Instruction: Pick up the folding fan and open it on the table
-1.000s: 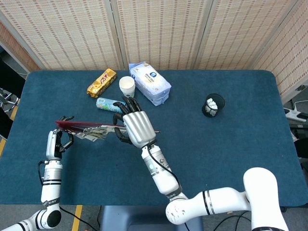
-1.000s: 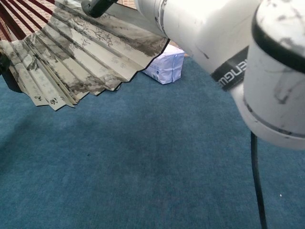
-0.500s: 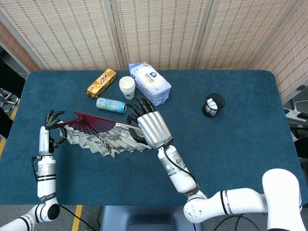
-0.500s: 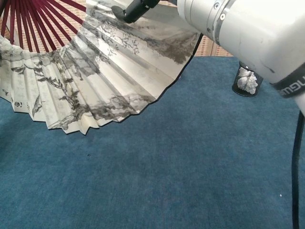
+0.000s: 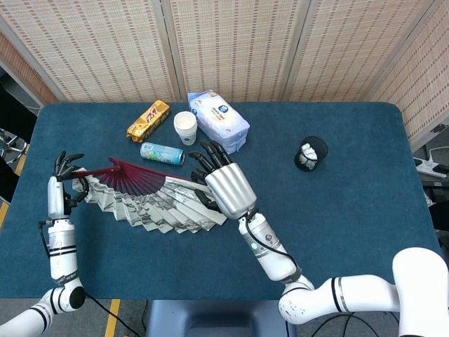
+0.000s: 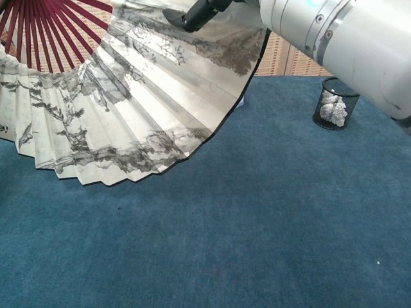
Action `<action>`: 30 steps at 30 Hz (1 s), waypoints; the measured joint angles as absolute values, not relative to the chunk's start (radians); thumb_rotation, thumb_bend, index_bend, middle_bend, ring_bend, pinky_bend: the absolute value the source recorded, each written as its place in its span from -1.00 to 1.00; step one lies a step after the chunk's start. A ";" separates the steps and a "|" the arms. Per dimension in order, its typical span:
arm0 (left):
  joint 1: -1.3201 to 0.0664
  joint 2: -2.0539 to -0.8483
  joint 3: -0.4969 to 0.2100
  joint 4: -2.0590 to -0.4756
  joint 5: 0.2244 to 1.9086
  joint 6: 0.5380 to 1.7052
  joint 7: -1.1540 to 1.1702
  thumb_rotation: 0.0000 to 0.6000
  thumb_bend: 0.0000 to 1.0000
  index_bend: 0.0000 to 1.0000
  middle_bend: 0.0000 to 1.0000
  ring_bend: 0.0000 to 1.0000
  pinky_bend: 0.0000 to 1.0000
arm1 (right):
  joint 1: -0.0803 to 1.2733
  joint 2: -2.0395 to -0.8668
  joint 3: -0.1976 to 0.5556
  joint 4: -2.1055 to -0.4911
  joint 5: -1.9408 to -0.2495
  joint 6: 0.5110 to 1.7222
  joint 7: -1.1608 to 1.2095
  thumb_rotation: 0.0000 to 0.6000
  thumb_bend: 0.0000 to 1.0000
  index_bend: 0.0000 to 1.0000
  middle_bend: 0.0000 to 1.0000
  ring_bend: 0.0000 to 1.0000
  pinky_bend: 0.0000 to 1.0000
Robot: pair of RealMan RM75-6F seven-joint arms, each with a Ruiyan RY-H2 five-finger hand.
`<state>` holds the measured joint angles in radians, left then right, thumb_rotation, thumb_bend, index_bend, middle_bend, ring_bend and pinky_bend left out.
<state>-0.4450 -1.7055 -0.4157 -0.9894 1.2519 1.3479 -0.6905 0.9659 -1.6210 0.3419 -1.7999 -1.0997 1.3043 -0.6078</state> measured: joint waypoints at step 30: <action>-0.432 -1.743 -0.343 -0.866 1.281 1.344 -0.723 1.00 0.03 -1.00 -0.91 -1.00 -0.81 | 0.915 -1.731 0.214 -1.544 -1.472 1.407 -0.607 1.00 0.12 0.52 -0.66 -1.00 -0.87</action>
<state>-0.4321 -1.7434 -0.3426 -0.8664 1.2811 1.3440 -0.7227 0.9153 -1.7315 0.2142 -1.5439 -1.4716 1.4072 -0.6068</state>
